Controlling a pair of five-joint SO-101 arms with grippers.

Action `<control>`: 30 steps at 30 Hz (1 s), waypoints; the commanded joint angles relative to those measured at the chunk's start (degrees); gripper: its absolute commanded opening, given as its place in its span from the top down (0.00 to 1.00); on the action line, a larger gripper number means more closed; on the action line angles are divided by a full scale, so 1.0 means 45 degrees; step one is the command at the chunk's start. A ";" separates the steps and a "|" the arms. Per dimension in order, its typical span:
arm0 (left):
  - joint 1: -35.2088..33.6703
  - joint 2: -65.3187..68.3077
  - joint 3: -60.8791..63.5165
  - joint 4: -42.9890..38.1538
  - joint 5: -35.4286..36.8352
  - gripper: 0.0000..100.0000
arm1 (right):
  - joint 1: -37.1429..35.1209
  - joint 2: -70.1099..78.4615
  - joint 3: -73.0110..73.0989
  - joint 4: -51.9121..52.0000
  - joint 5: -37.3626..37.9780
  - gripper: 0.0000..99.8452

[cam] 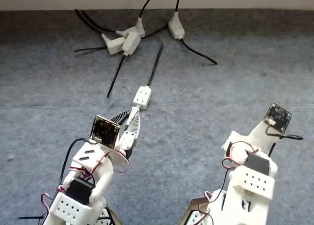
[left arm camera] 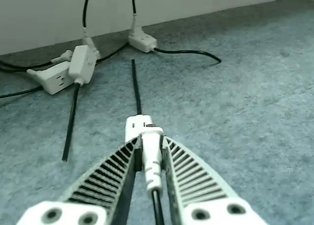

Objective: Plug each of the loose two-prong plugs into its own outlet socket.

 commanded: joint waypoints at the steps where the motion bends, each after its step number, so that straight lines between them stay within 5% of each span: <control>1: -0.1182 -0.0088 0.0225 0.0723 -0.0176 0.99 | 0.0147 -0.1924 0.1319 -0.1455 -0.0020 0.99; 13: -0.1416 -0.0049 0.0225 0.1035 -0.0156 0.99 | 0.0186 -0.7785 0.4718 -0.1983 0.1153 0.99; 30: -0.1612 0.0049 -0.2764 0.4747 -0.1250 0.99 | 0.0244 -0.7433 0.4913 -0.2061 0.1172 0.95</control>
